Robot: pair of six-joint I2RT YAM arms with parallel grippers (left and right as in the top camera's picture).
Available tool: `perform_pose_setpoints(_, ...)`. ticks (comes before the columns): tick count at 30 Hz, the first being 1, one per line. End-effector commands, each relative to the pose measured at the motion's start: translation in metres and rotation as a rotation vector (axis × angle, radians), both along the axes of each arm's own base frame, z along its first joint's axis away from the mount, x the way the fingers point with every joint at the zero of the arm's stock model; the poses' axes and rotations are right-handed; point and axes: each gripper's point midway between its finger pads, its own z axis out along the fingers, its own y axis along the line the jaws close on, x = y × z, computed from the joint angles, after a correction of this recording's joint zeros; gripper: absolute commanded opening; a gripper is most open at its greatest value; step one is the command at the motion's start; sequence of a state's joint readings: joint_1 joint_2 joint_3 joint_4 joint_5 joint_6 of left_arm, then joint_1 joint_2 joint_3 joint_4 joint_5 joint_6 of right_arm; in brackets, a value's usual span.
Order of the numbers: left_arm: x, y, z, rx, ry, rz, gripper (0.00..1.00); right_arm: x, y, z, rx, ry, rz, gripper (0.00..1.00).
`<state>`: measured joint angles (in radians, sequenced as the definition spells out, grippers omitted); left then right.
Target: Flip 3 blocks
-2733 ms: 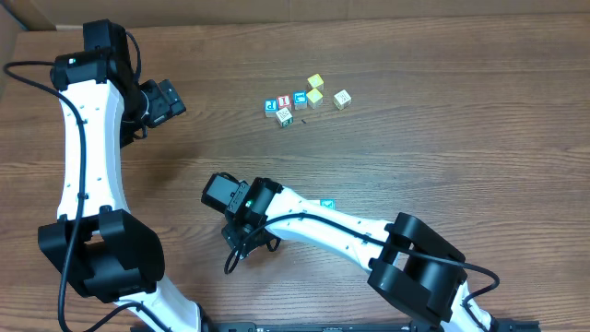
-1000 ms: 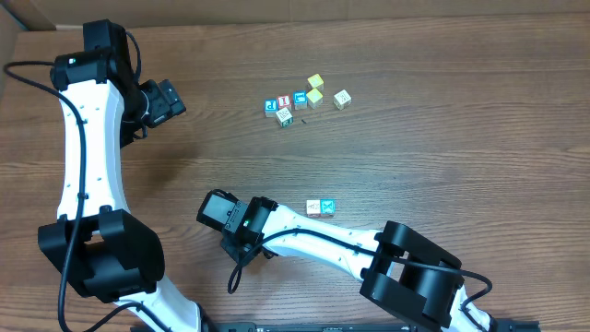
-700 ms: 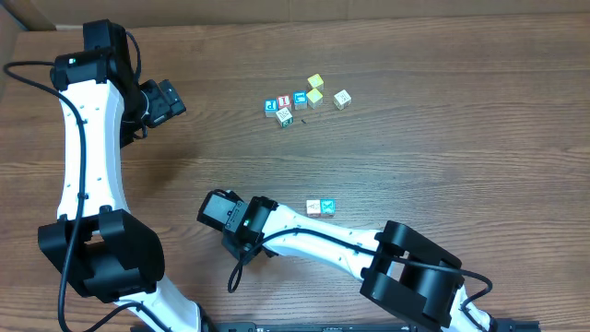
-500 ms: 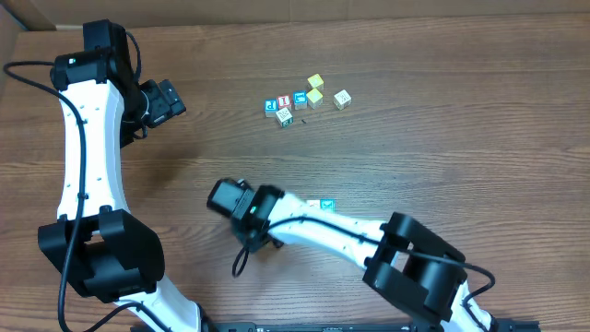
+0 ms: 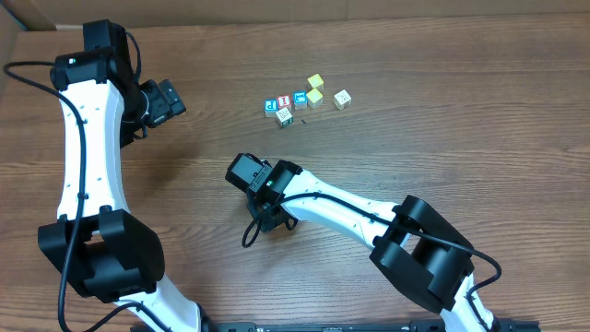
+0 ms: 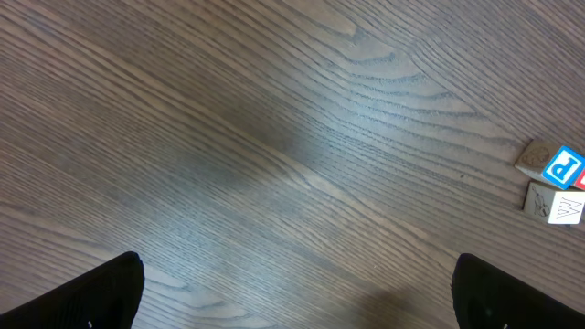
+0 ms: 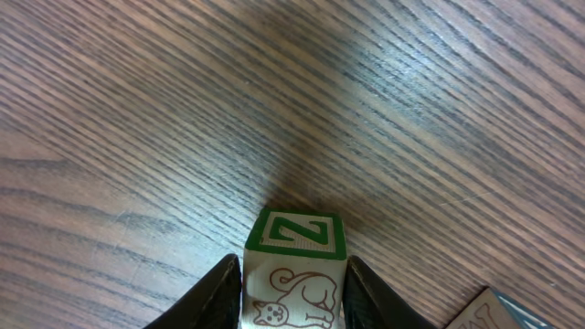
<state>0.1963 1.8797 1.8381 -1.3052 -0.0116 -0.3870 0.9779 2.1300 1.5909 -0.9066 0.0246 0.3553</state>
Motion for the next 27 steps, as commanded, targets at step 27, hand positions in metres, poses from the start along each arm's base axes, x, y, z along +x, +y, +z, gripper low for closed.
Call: perform_pose_setpoints(27,0.005,-0.002,0.004,-0.002,-0.017,-0.005,1.00,0.026,-0.014,0.029,-0.012,-0.046,-0.197,0.35)
